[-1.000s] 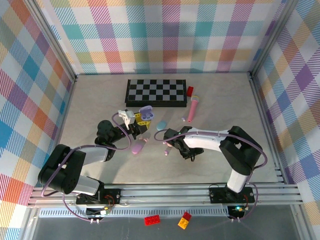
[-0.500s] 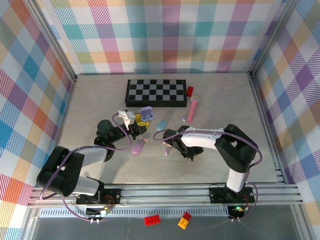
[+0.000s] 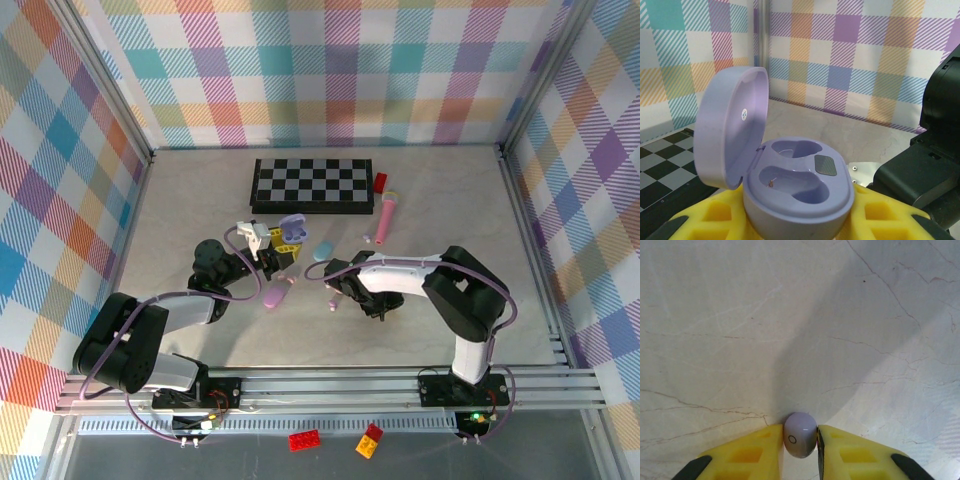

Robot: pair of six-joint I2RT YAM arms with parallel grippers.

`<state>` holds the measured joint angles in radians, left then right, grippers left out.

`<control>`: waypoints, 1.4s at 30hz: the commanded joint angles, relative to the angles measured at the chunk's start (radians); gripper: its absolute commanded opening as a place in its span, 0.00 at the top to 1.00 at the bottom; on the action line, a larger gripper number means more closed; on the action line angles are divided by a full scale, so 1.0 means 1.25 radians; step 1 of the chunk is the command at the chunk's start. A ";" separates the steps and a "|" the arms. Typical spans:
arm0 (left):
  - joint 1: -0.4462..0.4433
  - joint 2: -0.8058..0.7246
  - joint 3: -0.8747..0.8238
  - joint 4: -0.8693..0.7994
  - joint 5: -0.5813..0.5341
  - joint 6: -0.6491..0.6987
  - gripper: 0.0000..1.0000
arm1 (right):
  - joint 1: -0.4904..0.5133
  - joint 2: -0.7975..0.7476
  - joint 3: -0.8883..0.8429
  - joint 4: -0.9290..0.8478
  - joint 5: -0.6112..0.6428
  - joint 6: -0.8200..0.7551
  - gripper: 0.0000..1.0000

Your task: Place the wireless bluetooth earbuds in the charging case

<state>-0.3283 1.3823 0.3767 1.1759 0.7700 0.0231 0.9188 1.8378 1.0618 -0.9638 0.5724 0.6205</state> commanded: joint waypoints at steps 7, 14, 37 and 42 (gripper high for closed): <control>0.007 -0.020 0.017 -0.001 0.029 0.019 0.71 | -0.003 0.025 0.018 -0.028 0.012 0.017 0.82; 0.007 -0.027 0.015 -0.004 0.030 0.020 0.71 | -0.007 0.032 0.017 -0.027 0.000 0.013 0.82; -0.061 -0.046 0.048 -0.097 0.032 0.081 0.71 | -0.269 -0.481 -0.097 0.247 -0.544 -0.147 0.82; -0.108 -0.050 0.071 -0.161 0.043 0.115 0.71 | -0.323 -0.539 -0.050 0.251 -0.667 -0.166 0.84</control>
<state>-0.4358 1.3434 0.4290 1.0187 0.7895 0.1135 0.5350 1.1946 0.9520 -0.6815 -0.1104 0.4572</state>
